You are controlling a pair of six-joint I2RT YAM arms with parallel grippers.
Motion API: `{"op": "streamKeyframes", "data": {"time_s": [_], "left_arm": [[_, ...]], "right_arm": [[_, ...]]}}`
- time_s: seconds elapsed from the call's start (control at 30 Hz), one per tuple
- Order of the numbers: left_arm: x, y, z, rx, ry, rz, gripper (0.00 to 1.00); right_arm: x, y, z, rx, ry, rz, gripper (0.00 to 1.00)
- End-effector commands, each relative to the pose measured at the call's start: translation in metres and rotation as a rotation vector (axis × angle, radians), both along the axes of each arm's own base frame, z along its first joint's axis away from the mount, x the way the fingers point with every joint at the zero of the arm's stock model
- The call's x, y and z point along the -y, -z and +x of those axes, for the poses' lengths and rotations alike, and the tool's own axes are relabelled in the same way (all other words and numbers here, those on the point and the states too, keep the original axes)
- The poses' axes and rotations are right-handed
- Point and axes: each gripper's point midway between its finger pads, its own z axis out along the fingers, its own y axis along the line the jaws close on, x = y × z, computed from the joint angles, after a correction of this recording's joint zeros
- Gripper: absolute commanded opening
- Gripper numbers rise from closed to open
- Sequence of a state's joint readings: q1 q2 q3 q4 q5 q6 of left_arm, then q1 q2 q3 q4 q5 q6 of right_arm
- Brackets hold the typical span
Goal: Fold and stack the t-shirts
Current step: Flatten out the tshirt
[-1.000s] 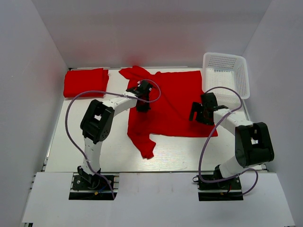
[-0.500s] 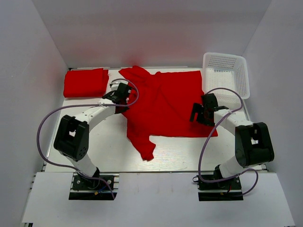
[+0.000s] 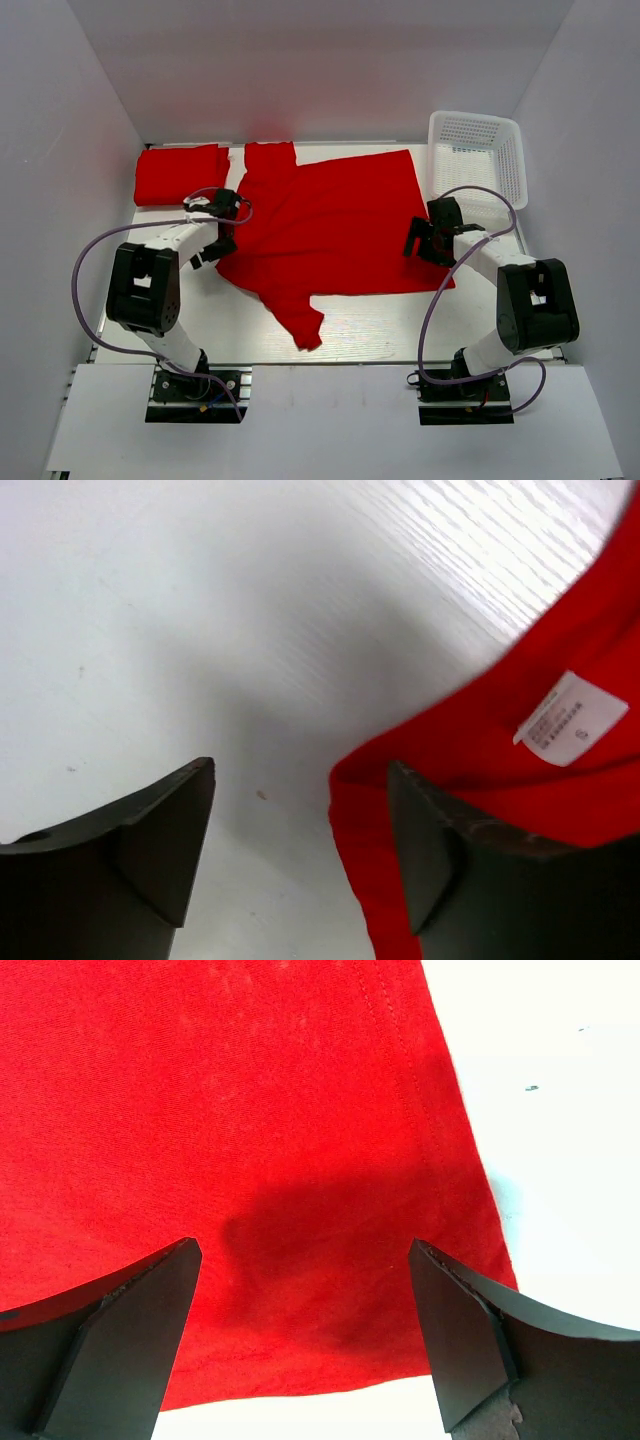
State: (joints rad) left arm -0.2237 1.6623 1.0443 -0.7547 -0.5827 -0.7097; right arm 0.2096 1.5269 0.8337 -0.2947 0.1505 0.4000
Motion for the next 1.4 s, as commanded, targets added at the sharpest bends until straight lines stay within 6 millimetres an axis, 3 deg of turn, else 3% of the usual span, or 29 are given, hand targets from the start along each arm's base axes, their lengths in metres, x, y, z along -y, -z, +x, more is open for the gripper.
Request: {"op": "streamKeyframes", "data": {"time_s": [0.0, 0.17, 0.27, 0.3, 0.33, 0.47, 0.53, 0.57, 0.63, 0.73, 0.87, 0.93, 0.97, 1.1, 1.23, 1.37], "left_arm": [[-0.009, -0.024, 0.011, 0.037, -0.047, 0.011, 0.85], [0.001, -0.056, 0.041, 0.130, -0.007, -0.049, 0.90], [0.030, -0.074, 0.077, 0.223, 0.162, -0.123, 1.00], [0.034, -0.072, 0.077, 0.220, 0.174, -0.146, 1.00], [0.045, -0.078, 0.091, 0.249, 0.244, -0.154, 1.00], [0.085, -0.062, 0.121, 0.235, 0.438, -0.271, 1.00], [0.093, -0.062, 0.139, 0.247, 0.464, -0.283, 1.00], [0.100, -0.042, 0.141, 0.191, 0.495, -0.283, 1.00], [0.111, -0.043, 0.159, 0.200, 0.528, -0.282, 1.00], [0.128, -0.024, 0.180, 0.187, 0.612, -0.299, 1.00], [0.134, 0.004, 0.200, 0.128, 0.649, -0.288, 1.00], [0.136, 0.003, 0.215, 0.133, 0.644, -0.278, 1.00], [0.136, 0.023, 0.216, 0.091, 0.638, -0.281, 1.00], [0.141, 0.036, 0.229, 0.073, 0.652, -0.289, 1.00], [0.146, 0.041, 0.247, 0.114, 0.664, -0.312, 1.00], [0.149, 0.029, 0.277, 0.182, 0.667, -0.314, 1.00]], "right_arm": [[0.000, -0.003, 0.001, 0.010, -0.005, 0.003, 0.90], [-0.013, -0.023, 0.005, 0.066, -0.077, 0.045, 0.90], [-0.027, -0.047, 0.019, 0.174, -0.150, 0.097, 0.90], [-0.028, -0.050, 0.020, 0.191, -0.159, 0.100, 0.90], [-0.030, -0.056, 0.025, 0.219, -0.167, 0.109, 0.90], [-0.047, -0.072, 0.039, 0.270, -0.248, 0.151, 0.90], [-0.053, -0.076, 0.053, 0.281, -0.268, 0.166, 0.90], [-0.056, -0.076, 0.061, 0.283, -0.280, 0.164, 0.90], [-0.062, -0.083, 0.078, 0.310, -0.290, 0.178, 0.90], [-0.066, -0.066, 0.095, 0.276, -0.288, 0.175, 0.90], [-0.064, -0.048, 0.107, 0.232, -0.240, 0.168, 0.90], [-0.060, -0.033, 0.110, 0.199, -0.208, 0.160, 0.90], [-0.057, -0.028, 0.110, 0.179, -0.184, 0.155, 0.90], [-0.037, -0.006, 0.121, 0.136, -0.064, 0.071, 0.90], [-0.031, 0.007, 0.132, 0.093, -0.020, 0.054, 0.90], [-0.031, 0.015, 0.152, 0.076, 0.003, 0.052, 0.90]]}}
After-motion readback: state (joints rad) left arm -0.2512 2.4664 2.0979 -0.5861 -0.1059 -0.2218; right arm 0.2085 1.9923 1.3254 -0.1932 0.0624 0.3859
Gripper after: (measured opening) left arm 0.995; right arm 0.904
